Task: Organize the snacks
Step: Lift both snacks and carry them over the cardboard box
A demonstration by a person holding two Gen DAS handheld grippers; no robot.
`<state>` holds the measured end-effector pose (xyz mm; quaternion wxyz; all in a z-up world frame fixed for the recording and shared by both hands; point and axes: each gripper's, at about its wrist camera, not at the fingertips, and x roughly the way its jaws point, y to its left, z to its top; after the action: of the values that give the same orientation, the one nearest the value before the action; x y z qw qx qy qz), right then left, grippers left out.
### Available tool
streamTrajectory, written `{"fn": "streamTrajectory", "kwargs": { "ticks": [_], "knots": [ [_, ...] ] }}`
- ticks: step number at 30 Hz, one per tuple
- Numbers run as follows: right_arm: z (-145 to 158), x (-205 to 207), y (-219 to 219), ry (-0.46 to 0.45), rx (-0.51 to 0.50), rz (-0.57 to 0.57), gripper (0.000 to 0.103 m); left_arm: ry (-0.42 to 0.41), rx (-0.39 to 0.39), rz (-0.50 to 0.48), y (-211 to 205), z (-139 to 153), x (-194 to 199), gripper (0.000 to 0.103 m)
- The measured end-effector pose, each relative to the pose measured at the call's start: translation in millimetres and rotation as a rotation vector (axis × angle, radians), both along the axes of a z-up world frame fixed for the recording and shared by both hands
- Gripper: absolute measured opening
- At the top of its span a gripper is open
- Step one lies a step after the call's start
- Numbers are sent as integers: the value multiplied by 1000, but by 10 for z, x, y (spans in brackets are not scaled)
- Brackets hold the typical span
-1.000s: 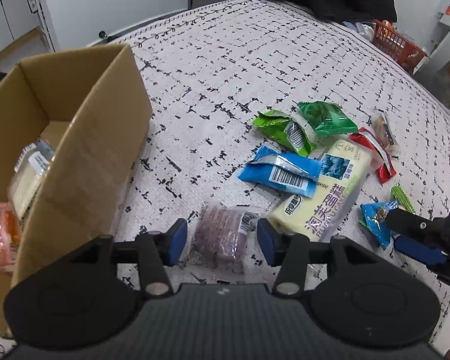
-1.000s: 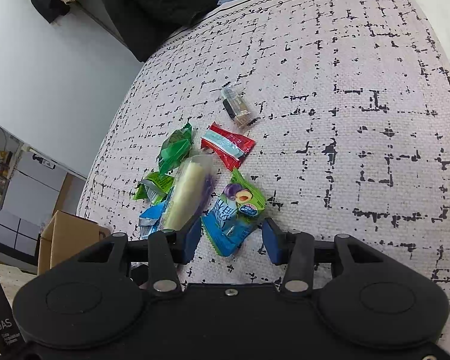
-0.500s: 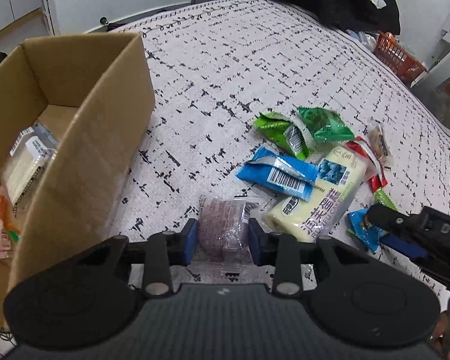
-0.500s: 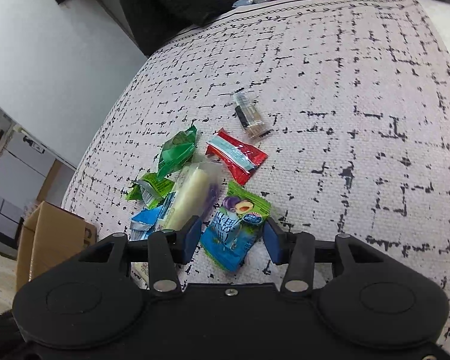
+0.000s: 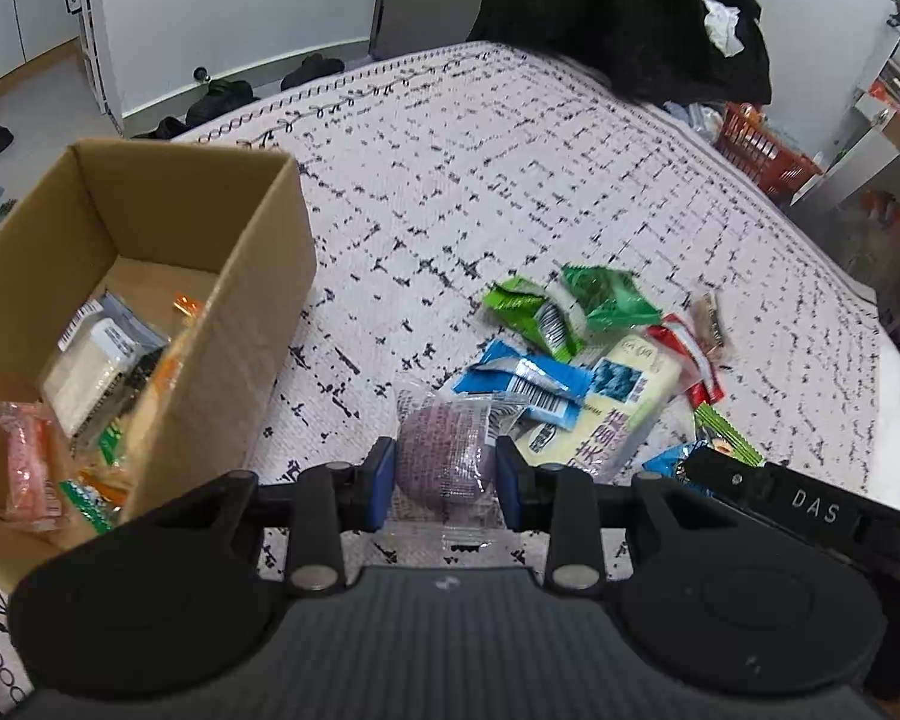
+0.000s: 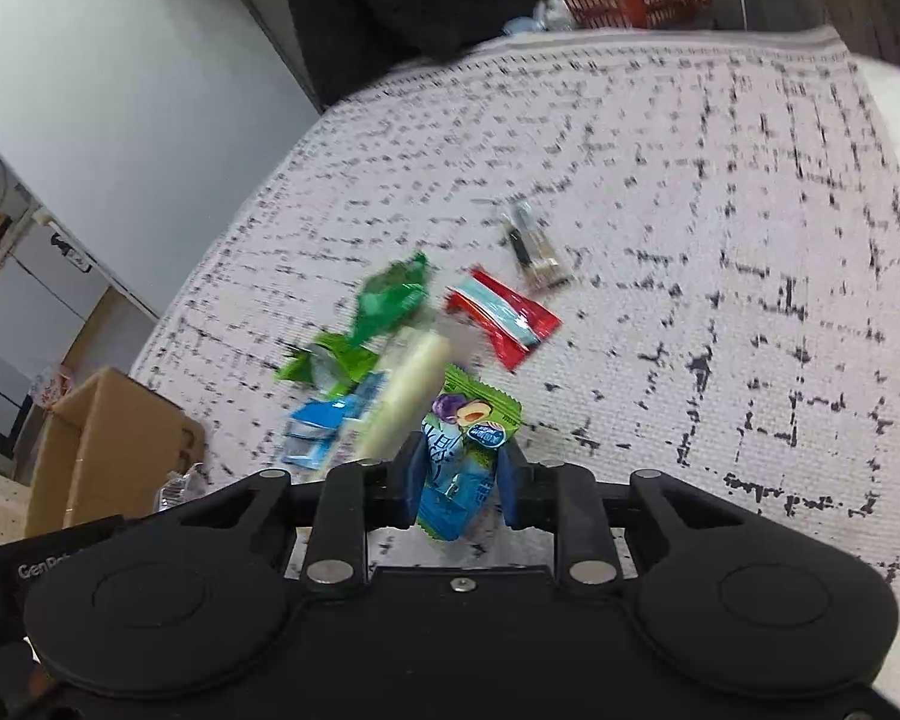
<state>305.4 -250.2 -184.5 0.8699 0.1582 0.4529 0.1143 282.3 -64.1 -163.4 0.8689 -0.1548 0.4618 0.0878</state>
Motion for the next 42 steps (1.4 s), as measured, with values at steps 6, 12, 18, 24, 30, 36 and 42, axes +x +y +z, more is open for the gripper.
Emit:
{"fn": "streamTrajectory", "kwargs": {
  "ticks": [6,12,18,24,30,36,42],
  "knots": [
    [280,-133,141,-48,-7,20,24,-40,-4,0,48,207,-113,34],
    [517,-243,261,-82,-6,29,24,-81,-23,24,190,396,-221,34],
    [706,-345,433,-115,-2,44,24,-126,-35,55,382,577,-334,34],
    [846,-447,679,-141,-3,70,24,-162,-53,81,598,707,-425,34],
    [935,-519,939,-165,2,90,24,-186,-74,92,764,755,-469,34],
    [1009,-530,1179,-182,-1,106,24,-197,-91,110,980,786,-494,34],
    [1038,-500,1416,-190,5,116,23,-204,-96,123,1192,797,-464,34]
  ]
}}
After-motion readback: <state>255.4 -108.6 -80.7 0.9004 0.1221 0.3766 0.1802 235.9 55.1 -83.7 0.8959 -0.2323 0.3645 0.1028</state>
